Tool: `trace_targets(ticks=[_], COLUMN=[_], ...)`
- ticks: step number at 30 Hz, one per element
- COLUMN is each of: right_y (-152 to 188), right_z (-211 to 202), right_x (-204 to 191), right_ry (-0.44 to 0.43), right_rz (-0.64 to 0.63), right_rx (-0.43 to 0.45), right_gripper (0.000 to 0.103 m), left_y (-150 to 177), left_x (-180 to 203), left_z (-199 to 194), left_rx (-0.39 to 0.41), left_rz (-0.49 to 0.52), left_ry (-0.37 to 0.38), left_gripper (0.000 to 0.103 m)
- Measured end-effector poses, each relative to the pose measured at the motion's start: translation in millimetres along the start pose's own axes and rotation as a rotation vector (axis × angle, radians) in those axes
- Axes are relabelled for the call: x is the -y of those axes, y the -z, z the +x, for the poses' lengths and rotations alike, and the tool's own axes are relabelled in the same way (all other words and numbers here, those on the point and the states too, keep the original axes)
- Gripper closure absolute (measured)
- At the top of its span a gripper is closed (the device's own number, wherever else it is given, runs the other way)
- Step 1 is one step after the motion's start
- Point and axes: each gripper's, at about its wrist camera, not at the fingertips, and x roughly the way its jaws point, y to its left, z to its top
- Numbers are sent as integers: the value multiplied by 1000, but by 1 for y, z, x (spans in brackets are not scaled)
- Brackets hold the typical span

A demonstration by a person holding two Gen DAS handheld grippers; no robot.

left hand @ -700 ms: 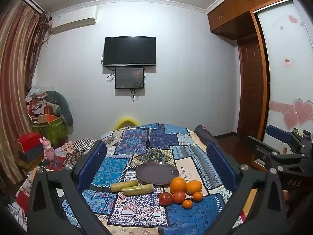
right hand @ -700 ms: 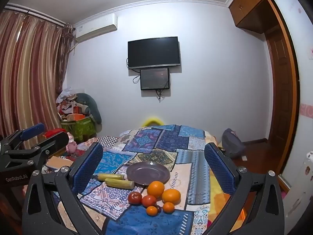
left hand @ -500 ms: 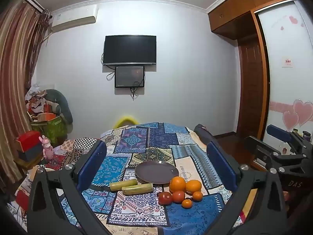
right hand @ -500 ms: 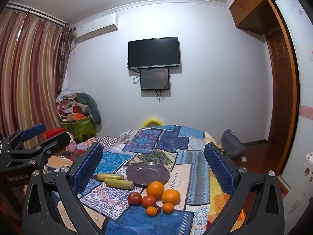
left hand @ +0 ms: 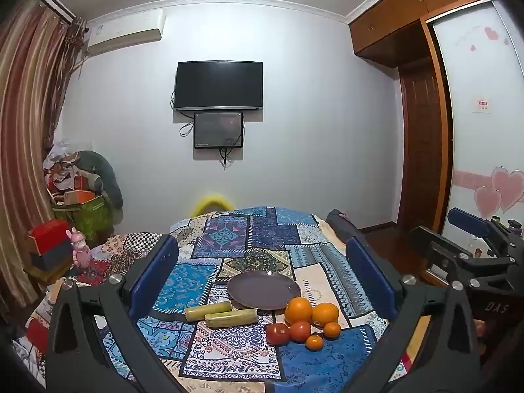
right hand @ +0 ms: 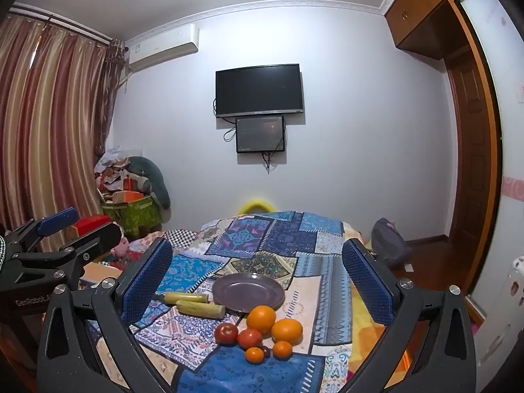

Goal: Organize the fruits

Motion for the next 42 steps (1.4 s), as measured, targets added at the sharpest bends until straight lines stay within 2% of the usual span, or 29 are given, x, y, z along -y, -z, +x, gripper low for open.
trace_targets(ticks=[42], right_y=[-2], right_z=[2], right_x=[3], right_ry=[-7], right_rz=[14], right_rx=[19], right_gripper=[0], left_y=[0], left_x=[1], left_z=[4], left_rx=[-4], left_rz=[-1], left_ry=[-5], left_gripper=[0])
